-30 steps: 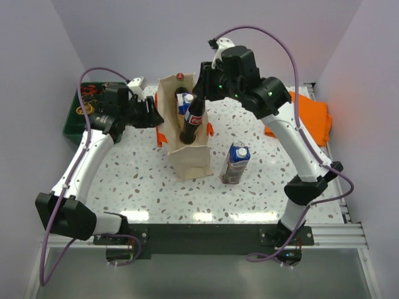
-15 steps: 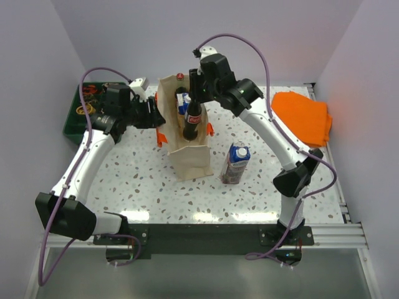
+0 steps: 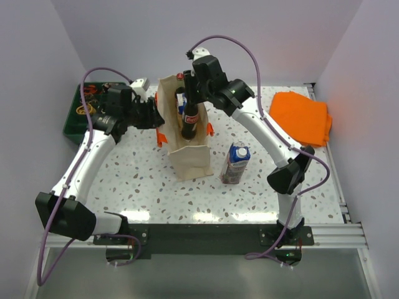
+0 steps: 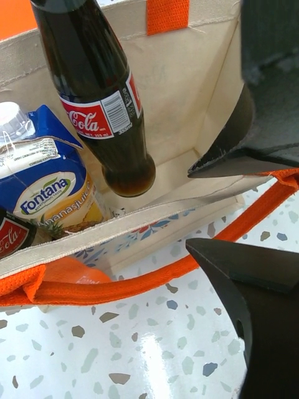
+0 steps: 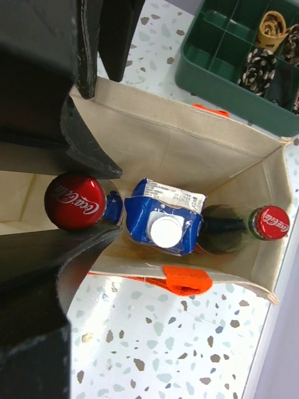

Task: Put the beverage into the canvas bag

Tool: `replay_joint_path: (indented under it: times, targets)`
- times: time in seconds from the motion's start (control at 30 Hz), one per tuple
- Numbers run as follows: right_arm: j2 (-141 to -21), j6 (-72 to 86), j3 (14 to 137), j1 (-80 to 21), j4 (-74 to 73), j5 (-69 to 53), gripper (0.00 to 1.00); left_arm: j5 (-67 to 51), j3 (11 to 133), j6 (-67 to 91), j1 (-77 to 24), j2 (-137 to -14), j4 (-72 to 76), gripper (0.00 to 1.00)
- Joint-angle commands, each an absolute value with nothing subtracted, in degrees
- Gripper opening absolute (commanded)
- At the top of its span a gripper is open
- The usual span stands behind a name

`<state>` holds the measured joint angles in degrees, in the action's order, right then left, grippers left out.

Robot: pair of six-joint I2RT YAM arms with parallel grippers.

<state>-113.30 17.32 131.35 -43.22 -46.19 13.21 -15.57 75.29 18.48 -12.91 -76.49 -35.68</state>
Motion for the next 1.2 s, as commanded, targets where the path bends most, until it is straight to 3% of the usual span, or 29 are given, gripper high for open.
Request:
replay_joint_path:
  times: [0.0, 0.3, 0.7, 1.17]
  targets:
    - [-111.0, 16.7, 136.9, -43.9, -35.9, 15.9, 0.0, -15.6, 74.3, 19.1, -14.1, -76.7, -32.7, 0.42]
    - [-111.5, 16.2, 136.1, -44.2, -35.9, 16.8, 0.0, -14.3, 75.7, 19.6, -17.5, -78.5, -32.8, 0.09]
    - [-110.8, 12.4, 131.4, -45.5, -31.6, 20.4, 0.0, -14.0, 79.9, 21.3, -17.7, -77.7, -35.9, 0.02]
    - [-105.2, 8.1, 111.8, -48.5, -13.2, 27.7, 0.0, -15.2, 81.2, 22.9, -17.8, -78.0, -37.4, 0.01]
